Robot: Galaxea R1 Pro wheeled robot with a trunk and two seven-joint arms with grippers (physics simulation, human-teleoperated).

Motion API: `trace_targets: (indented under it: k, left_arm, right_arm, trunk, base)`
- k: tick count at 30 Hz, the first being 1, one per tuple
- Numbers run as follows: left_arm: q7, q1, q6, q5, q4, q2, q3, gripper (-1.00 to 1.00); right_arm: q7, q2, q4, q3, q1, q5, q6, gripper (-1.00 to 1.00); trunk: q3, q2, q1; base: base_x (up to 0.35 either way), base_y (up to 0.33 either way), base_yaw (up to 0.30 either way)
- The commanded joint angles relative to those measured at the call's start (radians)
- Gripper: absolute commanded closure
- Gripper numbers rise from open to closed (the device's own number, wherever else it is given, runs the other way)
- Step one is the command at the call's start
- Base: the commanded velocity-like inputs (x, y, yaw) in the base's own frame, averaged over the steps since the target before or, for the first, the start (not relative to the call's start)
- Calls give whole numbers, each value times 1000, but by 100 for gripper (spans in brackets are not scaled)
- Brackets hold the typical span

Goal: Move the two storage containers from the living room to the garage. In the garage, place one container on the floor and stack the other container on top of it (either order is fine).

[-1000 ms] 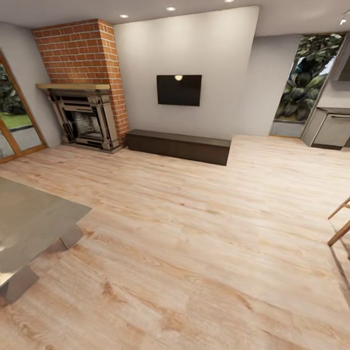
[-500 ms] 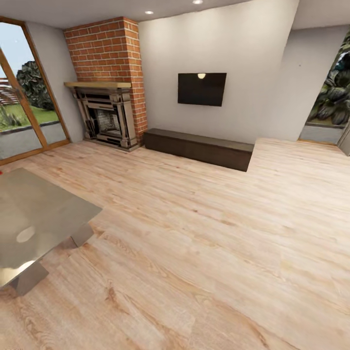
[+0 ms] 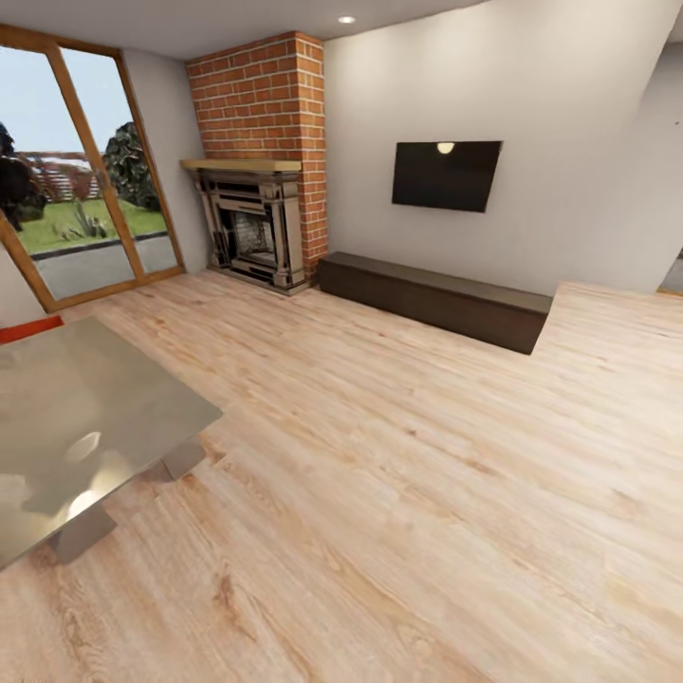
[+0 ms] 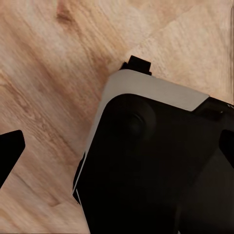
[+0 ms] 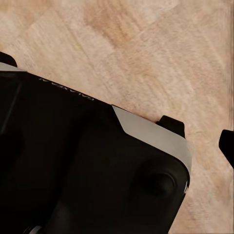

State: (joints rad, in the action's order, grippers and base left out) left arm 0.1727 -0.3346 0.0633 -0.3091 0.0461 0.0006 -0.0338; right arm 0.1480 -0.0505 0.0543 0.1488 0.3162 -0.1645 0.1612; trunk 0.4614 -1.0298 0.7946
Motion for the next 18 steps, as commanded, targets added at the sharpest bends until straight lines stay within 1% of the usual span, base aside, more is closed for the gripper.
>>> trace_targets:
  k: [1,3,6,18]
  left_arm:
    - [2,-1,1,-2,1,0,-3,-100]
    - [2,-1,1,-2,1,1,-3,-100]
    - [2,-1,1,-2,1,0,-3,-100]
    - [2,-1,1,-2,1,1,-3,-100]
  right_arm:
    - [0,0,4,8,1,0,8,-100]
    - [0,1,4,8,1,0,8,-100]
    - [0,1,4,8,1,0,8,-100]
    - [1,0,4,8,2,0,8,-100]
  trunk:
    - [1,-1,1]
    - [1,-1,1]
    - [1,-1,1]
    - [1,-1,1]
  base:
    - [328,-161,284]
    - [328,-161,260]
    - [328,-161,100]
    - [328,-161,9]
